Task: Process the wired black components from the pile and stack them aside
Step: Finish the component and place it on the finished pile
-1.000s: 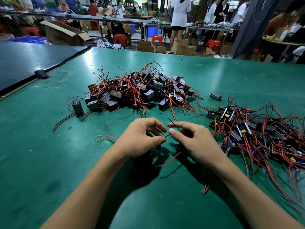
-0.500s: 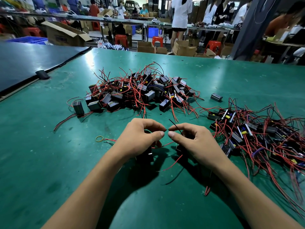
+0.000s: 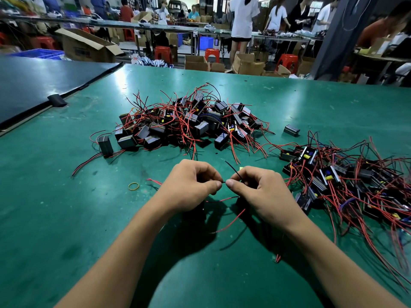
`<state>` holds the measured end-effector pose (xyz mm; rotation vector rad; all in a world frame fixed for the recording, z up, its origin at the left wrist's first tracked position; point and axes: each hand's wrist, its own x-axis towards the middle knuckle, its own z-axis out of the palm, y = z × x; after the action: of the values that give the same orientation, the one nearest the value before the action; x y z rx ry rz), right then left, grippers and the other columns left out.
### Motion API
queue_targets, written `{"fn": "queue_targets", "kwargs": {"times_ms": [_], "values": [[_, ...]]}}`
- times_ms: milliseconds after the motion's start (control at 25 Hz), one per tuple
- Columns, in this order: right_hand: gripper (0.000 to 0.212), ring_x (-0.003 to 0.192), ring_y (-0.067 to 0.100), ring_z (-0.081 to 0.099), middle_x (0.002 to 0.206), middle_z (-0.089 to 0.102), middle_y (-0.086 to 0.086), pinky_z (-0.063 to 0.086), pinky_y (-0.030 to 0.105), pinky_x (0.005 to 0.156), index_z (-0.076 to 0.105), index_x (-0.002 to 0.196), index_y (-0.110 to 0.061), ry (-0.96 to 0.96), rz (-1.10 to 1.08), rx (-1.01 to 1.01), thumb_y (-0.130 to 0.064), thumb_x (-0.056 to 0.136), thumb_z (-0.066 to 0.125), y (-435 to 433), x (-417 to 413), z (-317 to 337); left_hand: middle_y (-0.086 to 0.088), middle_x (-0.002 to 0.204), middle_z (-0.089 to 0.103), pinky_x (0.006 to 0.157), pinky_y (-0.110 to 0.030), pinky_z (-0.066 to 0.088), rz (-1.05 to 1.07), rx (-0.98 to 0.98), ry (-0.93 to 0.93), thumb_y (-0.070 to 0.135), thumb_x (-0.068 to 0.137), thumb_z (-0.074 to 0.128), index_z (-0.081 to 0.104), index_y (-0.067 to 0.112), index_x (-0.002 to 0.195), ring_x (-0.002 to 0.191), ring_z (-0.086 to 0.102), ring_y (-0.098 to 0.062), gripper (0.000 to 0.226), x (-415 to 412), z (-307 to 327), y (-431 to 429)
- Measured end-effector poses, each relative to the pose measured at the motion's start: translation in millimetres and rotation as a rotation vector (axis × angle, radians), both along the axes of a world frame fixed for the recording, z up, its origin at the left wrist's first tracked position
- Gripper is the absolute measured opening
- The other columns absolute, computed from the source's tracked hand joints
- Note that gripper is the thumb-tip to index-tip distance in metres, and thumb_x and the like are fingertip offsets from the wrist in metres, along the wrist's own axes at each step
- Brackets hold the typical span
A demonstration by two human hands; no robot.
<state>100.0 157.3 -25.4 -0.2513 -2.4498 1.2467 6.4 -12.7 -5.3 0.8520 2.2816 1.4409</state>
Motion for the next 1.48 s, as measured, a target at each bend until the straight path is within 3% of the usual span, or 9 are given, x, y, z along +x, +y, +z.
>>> {"fn": "queue_targets", "kwargs": {"times_ms": [120,200,320,480,600,880,1040,1320,1480], "values": [[0.018,0.05,0.003,0.045,0.053,0.054,-0.009,0.035,0.018,0.052,0.067,0.073,-0.024,0.022,-0.047,0.107,-0.032,0.086,0.076,-5,0,-2,-0.009,0.074,0.072,0.066,-0.026,0.05,0.011,-0.022,0.025,0.014,0.084,0.073,0.074,0.018,0.085,0.061,0.058,-0.01,0.004,2,-2,1],[0.017,0.05,0.006,0.048,0.055,0.056,-0.003,0.039,0.024,0.054,0.067,0.074,-0.025,0.016,-0.025,0.067,-0.031,0.087,0.075,-4,0,-1,-0.007,0.074,0.071,0.061,-0.023,0.047,-0.009,-0.039,0.057,0.022,0.085,0.073,0.076,0.019,0.089,0.06,0.056,-0.009,0.006,3,-3,2],[0.01,0.064,0.027,0.066,0.068,0.067,0.007,0.05,0.035,0.06,0.07,0.082,-0.026,-0.015,0.035,-0.069,-0.032,0.087,0.075,0,2,1,-0.001,0.07,0.072,0.061,-0.024,0.049,0.025,-0.028,0.081,0.028,0.085,0.073,0.078,0.02,0.083,0.062,0.06,-0.008,0.009,5,-3,3],[0.012,0.059,0.009,0.065,0.069,0.071,-0.003,0.046,0.019,0.057,0.07,0.088,-0.023,-0.057,0.087,-0.151,-0.035,0.092,0.069,8,2,2,0.002,0.07,0.073,0.067,-0.026,0.053,0.151,0.069,0.028,0.021,0.087,0.07,0.076,0.017,0.079,0.071,0.068,-0.018,0.01,2,-5,5],[0.018,0.058,0.007,0.065,0.071,0.074,-0.001,0.043,0.018,0.055,0.071,0.083,-0.021,-0.085,0.132,-0.14,-0.028,0.097,0.063,8,2,2,0.001,0.072,0.075,0.068,-0.016,0.051,0.183,0.183,-0.042,0.014,0.088,0.07,0.075,0.013,0.083,0.071,0.068,-0.011,0.007,1,-5,6],[0.028,0.06,0.018,0.055,0.069,0.069,0.006,0.046,0.04,0.061,0.07,0.079,-0.019,-0.031,0.153,-0.123,-0.043,0.093,0.063,0,2,-1,-0.006,0.077,0.075,0.059,-0.008,0.045,0.139,0.308,-0.172,0.011,0.088,0.07,0.075,0.01,0.086,0.069,0.064,-0.007,0.006,5,-3,8],[0.034,0.062,0.015,0.061,0.072,0.072,0.002,0.05,0.035,0.062,0.071,0.082,-0.021,-0.041,0.217,-0.106,-0.053,0.084,0.064,-2,5,0,-0.007,0.077,0.075,0.059,-0.009,0.046,0.159,0.315,-0.197,0.01,0.089,0.068,0.074,0.008,0.085,0.066,0.063,-0.007,0.008,5,-2,8],[0.018,0.056,0.0,0.055,0.062,0.063,-0.018,0.041,0.016,0.058,0.067,0.081,-0.02,0.065,0.031,0.0,-0.029,0.096,0.064,1,0,-4,-0.005,0.08,0.076,0.065,-0.016,0.048,0.158,0.335,-0.305,0.017,0.088,0.069,0.074,0.015,0.083,0.071,0.065,-0.008,0.008,7,0,7],[0.012,0.06,0.001,0.058,0.068,0.067,-0.013,0.048,0.023,0.062,0.068,0.086,-0.021,0.05,0.055,-0.019,-0.027,0.097,0.064,-1,1,-2,-0.005,0.082,0.076,0.07,-0.023,0.047,0.143,0.342,-0.353,0.018,0.087,0.07,0.075,0.017,0.082,0.073,0.065,-0.009,0.007,8,1,8]]}}
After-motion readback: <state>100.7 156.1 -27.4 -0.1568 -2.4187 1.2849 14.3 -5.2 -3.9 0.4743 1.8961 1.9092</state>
